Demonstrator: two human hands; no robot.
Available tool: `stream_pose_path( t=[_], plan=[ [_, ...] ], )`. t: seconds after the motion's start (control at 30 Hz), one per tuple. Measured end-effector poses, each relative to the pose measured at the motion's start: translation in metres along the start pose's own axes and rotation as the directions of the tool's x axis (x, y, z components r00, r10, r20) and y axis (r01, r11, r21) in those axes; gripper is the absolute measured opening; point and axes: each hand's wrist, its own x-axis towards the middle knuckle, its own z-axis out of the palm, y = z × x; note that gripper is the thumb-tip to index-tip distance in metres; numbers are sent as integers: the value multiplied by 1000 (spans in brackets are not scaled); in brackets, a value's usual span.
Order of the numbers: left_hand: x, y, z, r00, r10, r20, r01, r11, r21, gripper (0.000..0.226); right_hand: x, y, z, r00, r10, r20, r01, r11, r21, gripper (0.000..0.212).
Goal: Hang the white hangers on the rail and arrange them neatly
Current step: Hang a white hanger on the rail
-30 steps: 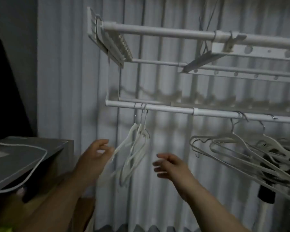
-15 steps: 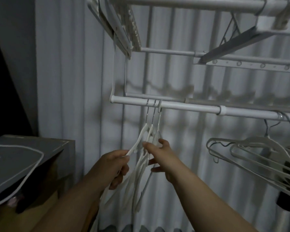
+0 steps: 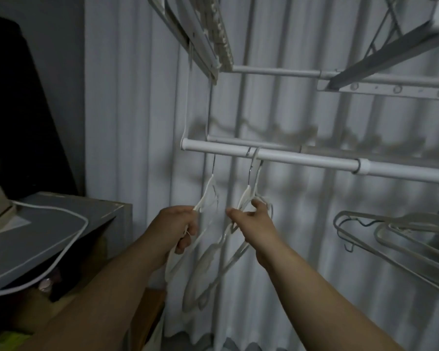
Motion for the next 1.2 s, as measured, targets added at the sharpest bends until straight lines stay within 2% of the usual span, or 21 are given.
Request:
stream_pose_path(
  t=[0.13, 0.23, 0.37, 0.47, 0.57, 0.63, 0.7, 0.77, 0.83, 0.97, 1.07, 1.13, 1.2],
  plan=[
    [8, -8, 1, 996, -71, -60, 74, 996, 51, 25, 6, 6, -8, 999, 20, 31, -20, 1000, 1, 68],
    [10, -10, 0, 988, -71, -135, 91, 985, 146, 20, 5, 8, -13, 999, 30, 34, -30, 999, -11, 65],
    [-5, -13, -19, 979, -98, -177, 128, 977, 168, 28, 5, 11, -17, 1000, -10, -11, 10, 999, 53, 64],
    [-33, -11, -38, 983, -35, -180, 55, 992, 110, 23, 4, 11, -22, 980, -141, -138, 145, 989, 21, 58],
    [-62, -4, -53, 982, 17, -187, 12, 988, 152, 26, 1, 8, -23, 885, -404, -232, 381, 914, -136, 48],
    [-87, -1, -64, 970, 26, -243, 10, 989, 147, 27, -11, 0, -19, 818, -556, -145, 517, 823, -236, 47],
    [-115, 1, -74, 957, 52, -284, -9, 989, 151, 28, -25, -8, -14, 769, -638, 38, 617, 725, -307, 51],
    [-145, 3, -84, 948, 77, -309, -28, 987, 161, 30, -33, -15, -6, 695, -683, 223, 709, 603, -365, 48],
    [-173, 5, -89, 941, 92, -326, -26, 979, 201, 34, -40, -22, 3, 662, -654, 366, 748, 554, -365, 44],
    [-211, 11, -99, 954, 110, -278, -2, 932, 361, 35, -60, -38, 29, 689, -457, 563, 691, 650, -318, 61],
    [-233, 21, -106, 963, 134, -233, -3, 871, 491, 36, -79, -49, 49, 651, -371, 663, 657, 712, -248, 68],
    [-248, 31, -111, 965, 164, -202, -20, 820, 573, 36, -93, -54, 57, 613, -316, 725, 637, 740, -216, 65],
    [-265, 40, -118, 973, 157, -171, -18, 784, 620, 36, -107, -59, 62, 596, -288, 749, 614, 765, -195, 53]
  ],
)
